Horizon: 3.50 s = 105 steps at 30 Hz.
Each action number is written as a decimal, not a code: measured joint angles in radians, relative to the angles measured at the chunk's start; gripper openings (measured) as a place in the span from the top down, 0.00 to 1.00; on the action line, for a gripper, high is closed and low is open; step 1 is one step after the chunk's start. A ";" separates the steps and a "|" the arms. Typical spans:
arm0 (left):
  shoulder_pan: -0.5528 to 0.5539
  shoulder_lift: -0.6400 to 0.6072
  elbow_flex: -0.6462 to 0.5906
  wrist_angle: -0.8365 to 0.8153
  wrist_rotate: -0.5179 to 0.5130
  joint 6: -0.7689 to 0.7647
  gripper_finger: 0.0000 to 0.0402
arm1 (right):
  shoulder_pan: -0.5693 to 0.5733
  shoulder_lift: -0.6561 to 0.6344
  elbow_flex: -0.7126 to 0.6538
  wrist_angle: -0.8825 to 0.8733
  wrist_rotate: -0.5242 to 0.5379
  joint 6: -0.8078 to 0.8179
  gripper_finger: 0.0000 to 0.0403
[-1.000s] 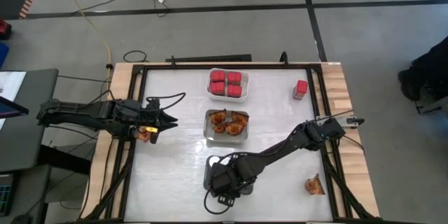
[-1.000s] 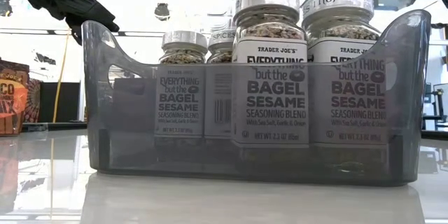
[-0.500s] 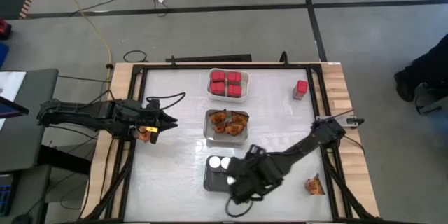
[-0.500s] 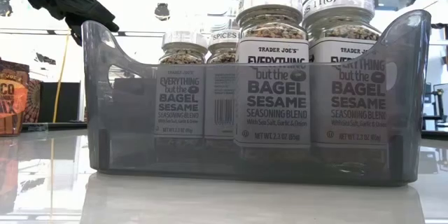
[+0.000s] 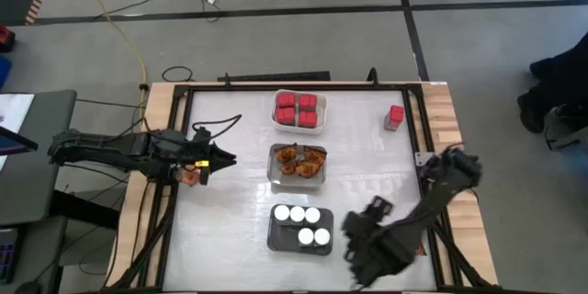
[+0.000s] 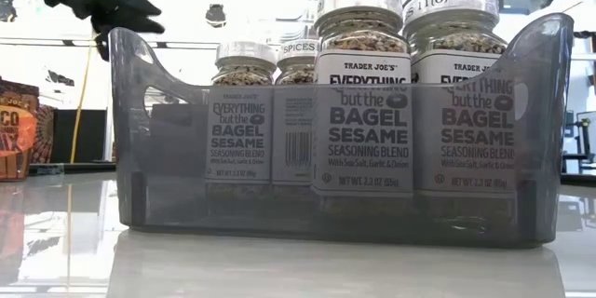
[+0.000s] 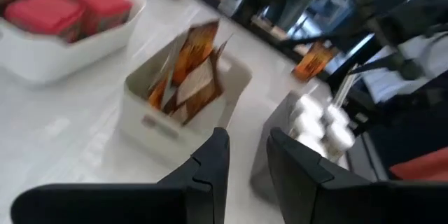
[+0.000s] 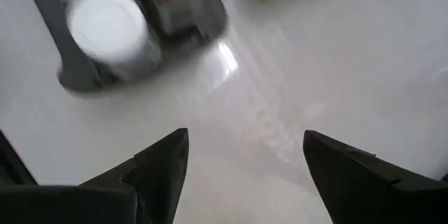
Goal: Sort spices by type
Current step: Put the orange seasoning bag into the gray bin
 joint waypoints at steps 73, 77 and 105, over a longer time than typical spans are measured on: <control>-0.204 0.573 0.574 -0.601 -0.262 -0.295 0.81 | -0.025 -0.274 -0.870 1.477 0.087 -0.575 0.97; -0.204 0.557 0.574 -0.607 -0.262 -0.294 0.81 | -0.051 -0.274 -0.870 1.481 0.031 -0.579 0.97; -0.204 0.556 0.574 -0.649 -0.262 -0.239 0.81 | -0.099 -0.274 -0.871 1.530 -0.057 -0.703 0.97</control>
